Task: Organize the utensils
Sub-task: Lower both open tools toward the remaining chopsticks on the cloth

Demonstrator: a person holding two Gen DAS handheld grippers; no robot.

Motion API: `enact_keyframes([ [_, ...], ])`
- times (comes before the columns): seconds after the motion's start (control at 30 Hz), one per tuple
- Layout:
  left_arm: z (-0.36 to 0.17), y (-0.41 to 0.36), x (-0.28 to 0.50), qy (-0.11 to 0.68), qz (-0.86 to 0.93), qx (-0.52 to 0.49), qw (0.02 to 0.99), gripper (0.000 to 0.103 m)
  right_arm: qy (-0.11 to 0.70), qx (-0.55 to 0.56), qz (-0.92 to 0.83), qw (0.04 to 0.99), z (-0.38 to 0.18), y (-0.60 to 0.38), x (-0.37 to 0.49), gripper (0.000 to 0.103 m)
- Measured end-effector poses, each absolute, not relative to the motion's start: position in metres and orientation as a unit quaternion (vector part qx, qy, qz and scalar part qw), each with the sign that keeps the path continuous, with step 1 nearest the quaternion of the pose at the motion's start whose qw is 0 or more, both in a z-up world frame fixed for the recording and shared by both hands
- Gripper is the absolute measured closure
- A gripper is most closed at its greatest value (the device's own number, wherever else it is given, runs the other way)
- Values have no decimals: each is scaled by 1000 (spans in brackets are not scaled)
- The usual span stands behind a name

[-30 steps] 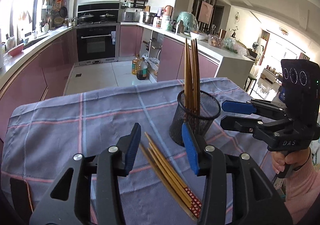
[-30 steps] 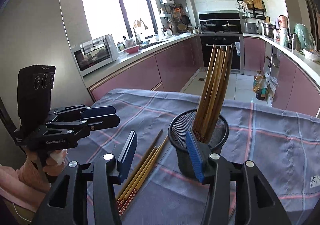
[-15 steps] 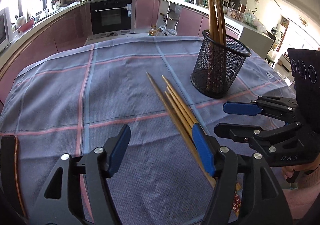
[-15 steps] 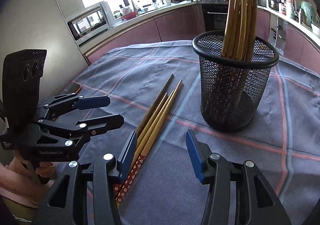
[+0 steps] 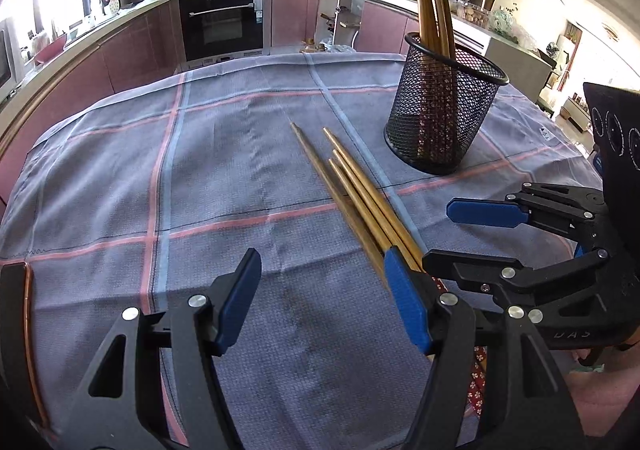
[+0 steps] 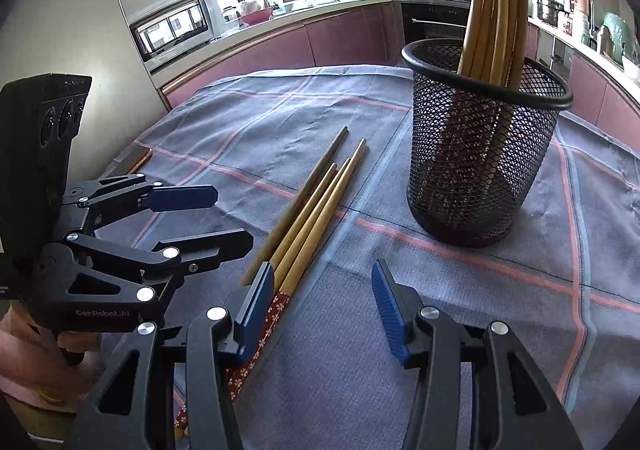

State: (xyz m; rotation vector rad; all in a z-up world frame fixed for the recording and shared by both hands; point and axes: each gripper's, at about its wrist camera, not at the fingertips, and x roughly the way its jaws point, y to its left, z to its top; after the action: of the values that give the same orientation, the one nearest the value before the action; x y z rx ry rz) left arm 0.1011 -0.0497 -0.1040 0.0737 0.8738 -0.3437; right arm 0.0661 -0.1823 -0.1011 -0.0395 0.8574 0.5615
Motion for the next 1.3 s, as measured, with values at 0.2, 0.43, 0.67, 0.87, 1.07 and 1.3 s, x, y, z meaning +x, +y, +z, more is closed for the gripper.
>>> enact_keyframes([
  [0.2,-106,-53,105,424,-167,37,889,40,411,-33,263,872,-103,-177,67,55],
  [0.43,-109,-54,110,428,-169,38,887,40,413,-41,256,873,-104,-173,69,55],
  [0.67,-113,-55,116,434,-169,37,884,39,417,-45,250,873,-105,-177,70,55],
  [0.87,-113,-55,116,435,-162,41,885,41,420,-44,244,873,-104,-184,70,59],
  [1.07,-112,-53,117,439,-160,43,883,44,422,-46,241,873,-103,-184,72,61],
  [1.3,-107,-60,123,431,-174,41,884,46,422,-43,242,873,-104,-184,76,61],
])
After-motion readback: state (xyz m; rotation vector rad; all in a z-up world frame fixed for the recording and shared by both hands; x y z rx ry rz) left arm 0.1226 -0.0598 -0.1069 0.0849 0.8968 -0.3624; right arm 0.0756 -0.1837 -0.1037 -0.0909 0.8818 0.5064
